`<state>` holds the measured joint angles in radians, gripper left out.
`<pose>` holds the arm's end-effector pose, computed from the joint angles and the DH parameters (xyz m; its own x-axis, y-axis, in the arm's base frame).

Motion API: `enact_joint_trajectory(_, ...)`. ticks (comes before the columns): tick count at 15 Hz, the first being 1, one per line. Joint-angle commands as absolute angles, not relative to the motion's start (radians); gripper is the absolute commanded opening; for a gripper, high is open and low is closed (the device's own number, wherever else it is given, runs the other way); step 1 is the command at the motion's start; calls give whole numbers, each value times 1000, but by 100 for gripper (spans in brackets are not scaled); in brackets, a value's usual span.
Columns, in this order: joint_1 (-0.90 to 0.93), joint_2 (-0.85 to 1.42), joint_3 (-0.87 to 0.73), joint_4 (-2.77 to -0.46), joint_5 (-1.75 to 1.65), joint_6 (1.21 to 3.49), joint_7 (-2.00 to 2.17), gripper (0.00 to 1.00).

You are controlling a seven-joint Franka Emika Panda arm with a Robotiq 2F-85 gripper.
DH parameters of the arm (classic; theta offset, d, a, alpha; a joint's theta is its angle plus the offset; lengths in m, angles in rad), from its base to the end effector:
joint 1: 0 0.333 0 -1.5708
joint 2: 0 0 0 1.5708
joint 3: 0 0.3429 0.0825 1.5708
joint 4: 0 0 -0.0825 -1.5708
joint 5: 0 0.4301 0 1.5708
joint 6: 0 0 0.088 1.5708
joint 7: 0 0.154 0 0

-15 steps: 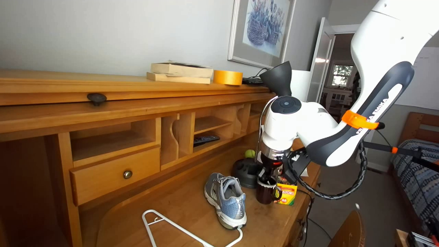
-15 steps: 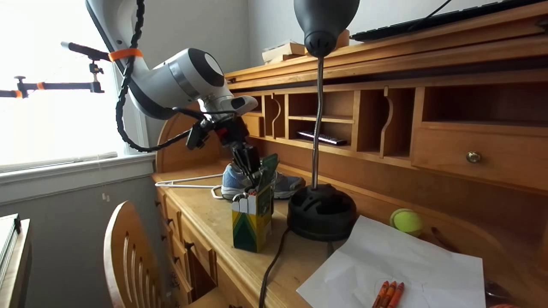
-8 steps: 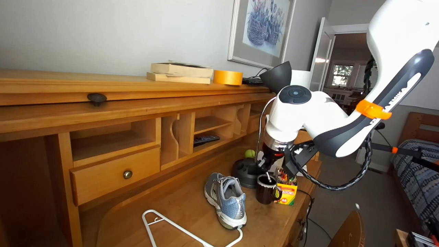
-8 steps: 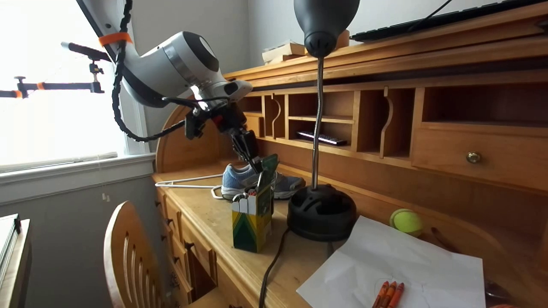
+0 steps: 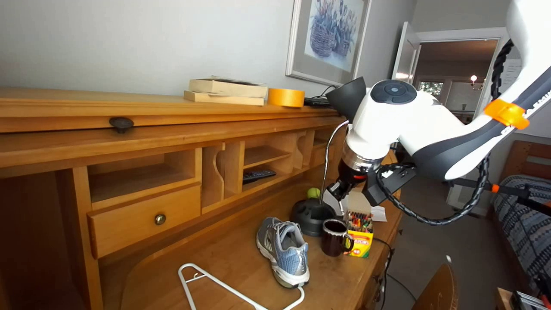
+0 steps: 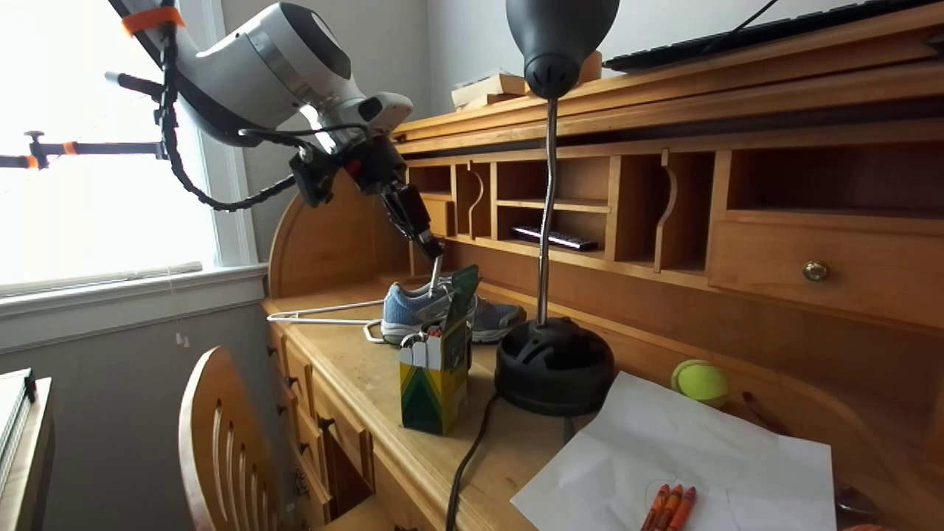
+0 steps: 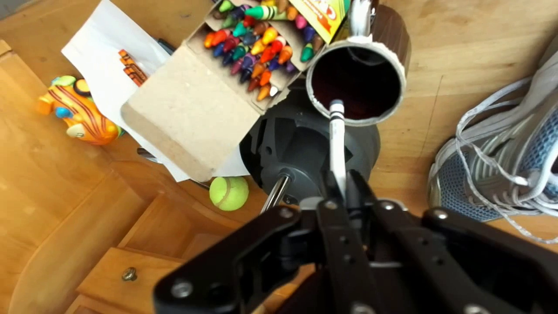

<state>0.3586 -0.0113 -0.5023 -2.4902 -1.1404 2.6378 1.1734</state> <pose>0.5132 -0.0713 0.2487 0.8672 -0.2054 0.4536 -0.3875 -0.8506 0.3555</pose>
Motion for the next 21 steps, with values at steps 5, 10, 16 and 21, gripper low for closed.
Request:
enact_joint_trajectory(5, 41, -219, -167, -2657, -1161, 2533, 1218, 3)
enact_joint_trajectory(10, -58, -229, -133, -2698, -1175, 2559, 1226, 3)
enact_joint_trajectory(16, -110, -179, -133, -2680, -1169, 2592, 1255, 3)
enact_joint_trajectory(21, -122, -141, -117, -2652, -1206, 2599, 1363, 3)
